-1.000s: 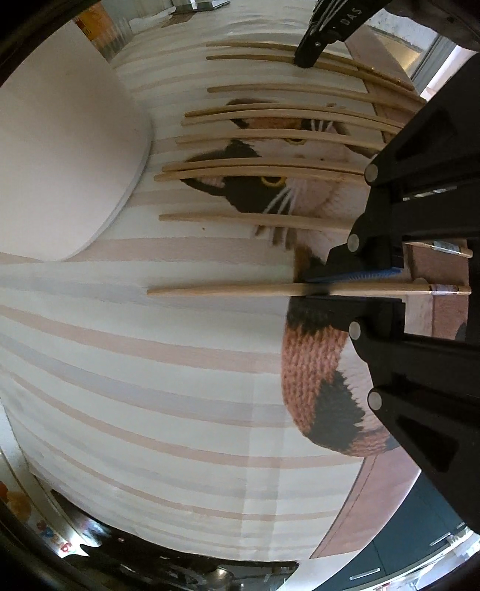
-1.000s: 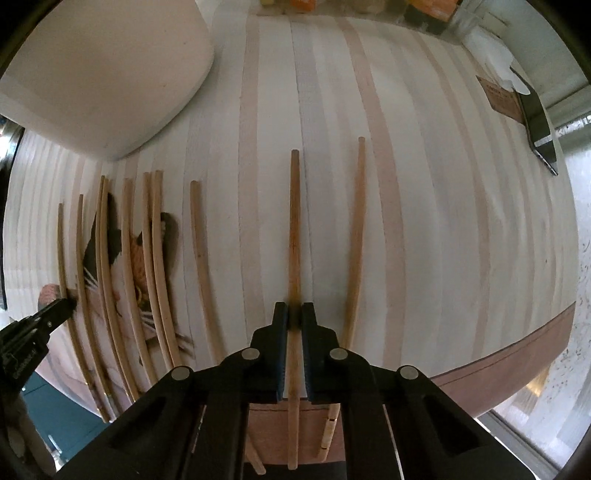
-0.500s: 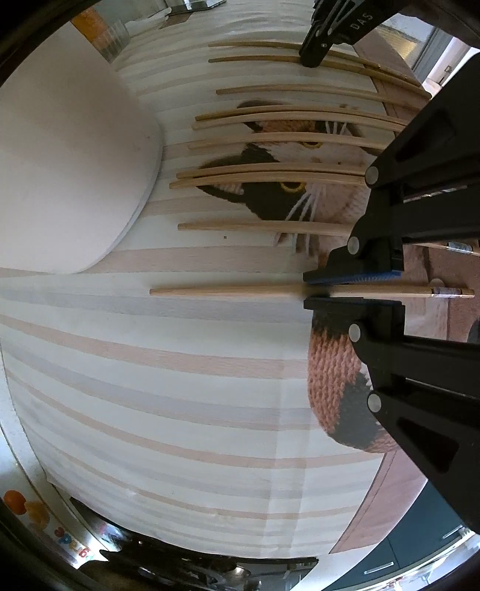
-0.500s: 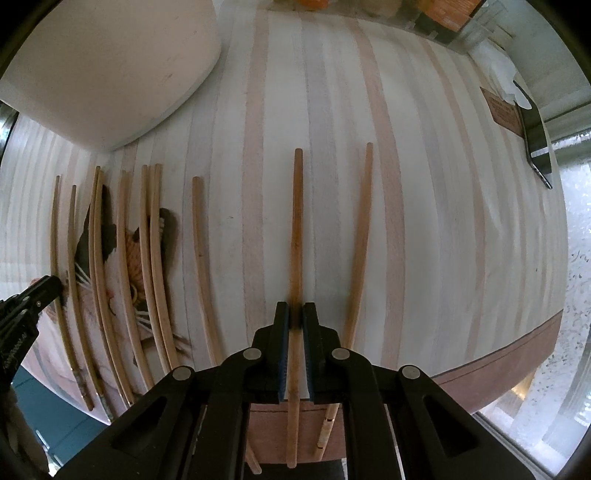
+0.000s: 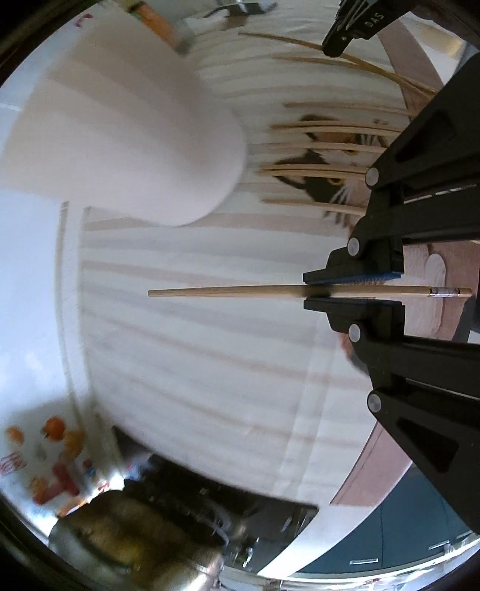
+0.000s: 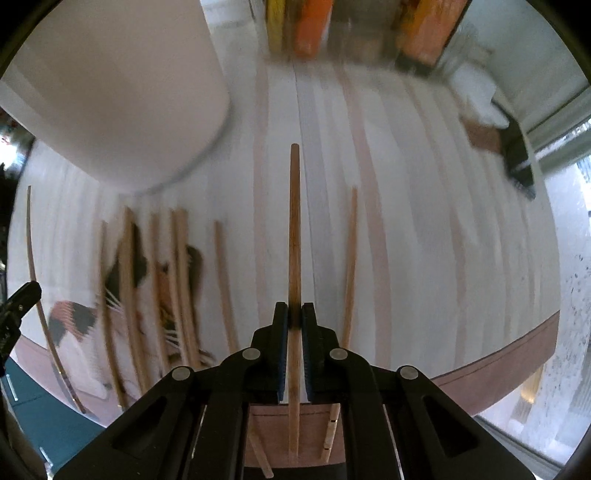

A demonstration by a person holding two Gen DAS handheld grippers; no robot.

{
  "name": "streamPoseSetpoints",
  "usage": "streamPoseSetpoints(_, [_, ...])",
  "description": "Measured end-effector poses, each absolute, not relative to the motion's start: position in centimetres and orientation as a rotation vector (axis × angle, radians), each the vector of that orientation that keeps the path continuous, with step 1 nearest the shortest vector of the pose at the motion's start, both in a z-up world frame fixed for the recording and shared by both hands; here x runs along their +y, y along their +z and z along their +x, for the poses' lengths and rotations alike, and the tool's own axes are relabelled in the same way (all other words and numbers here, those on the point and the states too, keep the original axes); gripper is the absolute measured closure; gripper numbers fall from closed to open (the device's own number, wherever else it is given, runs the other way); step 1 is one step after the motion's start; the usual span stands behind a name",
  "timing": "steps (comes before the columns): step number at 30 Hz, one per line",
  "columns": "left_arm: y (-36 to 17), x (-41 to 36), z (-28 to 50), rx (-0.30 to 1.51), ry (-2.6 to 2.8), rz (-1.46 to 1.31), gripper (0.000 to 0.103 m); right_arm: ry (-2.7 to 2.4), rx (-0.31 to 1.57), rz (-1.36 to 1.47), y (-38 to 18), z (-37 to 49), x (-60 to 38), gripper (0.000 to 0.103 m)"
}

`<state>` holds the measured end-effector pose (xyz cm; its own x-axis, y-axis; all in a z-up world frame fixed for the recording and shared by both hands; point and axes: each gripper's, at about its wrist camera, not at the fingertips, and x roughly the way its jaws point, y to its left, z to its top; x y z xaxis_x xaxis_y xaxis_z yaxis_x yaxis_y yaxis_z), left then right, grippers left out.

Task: Organize utensils
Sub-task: 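Lift both held chopsticks and carry them over the pink holder, tips down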

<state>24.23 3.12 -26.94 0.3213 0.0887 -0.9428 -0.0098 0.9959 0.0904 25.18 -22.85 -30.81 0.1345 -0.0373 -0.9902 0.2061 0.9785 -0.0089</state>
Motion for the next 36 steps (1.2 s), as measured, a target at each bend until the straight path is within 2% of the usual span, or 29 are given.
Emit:
streamPoseSetpoints(10, [-16.7,4.1,25.3,1.029,0.086,-0.01,0.098,-0.157,1.247,0.168,-22.8,25.7,-23.6,0.096])
streamPoseSetpoints(16, [-8.7,3.4,26.8,0.892,0.016,-0.113,0.098,-0.159,1.078,0.273,-15.1,27.7,-26.4,0.096])
streamPoseSetpoints(23, [-1.8,1.9,30.9,0.796,-0.077,-0.238,0.098,-0.122,0.876,0.323,-5.4,32.8,-28.0,0.096])
streamPoseSetpoints(29, [-0.8,0.8,35.3,0.757,-0.102,-0.333,0.098,-0.088,0.783,0.317,-1.6,38.5,-26.2,0.096])
streamPoseSetpoints(36, [-4.1,-0.2,39.9,0.737,-0.071,-0.382,0.098,-0.056,0.786,0.416,-4.1,43.0,-25.6,0.096])
